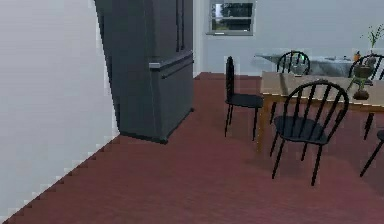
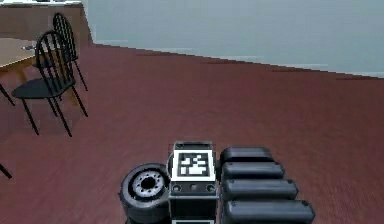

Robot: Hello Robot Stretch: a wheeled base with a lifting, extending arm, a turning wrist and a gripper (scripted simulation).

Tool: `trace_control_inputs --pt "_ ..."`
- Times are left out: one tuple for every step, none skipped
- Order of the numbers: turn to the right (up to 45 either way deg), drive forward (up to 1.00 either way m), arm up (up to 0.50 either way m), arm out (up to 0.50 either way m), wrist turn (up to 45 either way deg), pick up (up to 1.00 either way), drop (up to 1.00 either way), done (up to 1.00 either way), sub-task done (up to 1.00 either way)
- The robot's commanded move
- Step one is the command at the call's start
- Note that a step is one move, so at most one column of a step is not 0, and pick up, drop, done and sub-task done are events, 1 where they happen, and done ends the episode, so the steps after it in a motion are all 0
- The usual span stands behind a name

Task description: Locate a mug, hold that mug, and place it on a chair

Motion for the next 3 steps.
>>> trace_control_inputs --pt "0.0 1.00 0.00 0.00 0.0 0.00 0.00 0.00 0.00" --pt "0.0 0.75 0.00 0.00 0.0 0.00 0.00 0.00 0.00" --pt "-21.0 0.00 0.00 0.00 0.0 0.00 0.00 0.00 0.00"
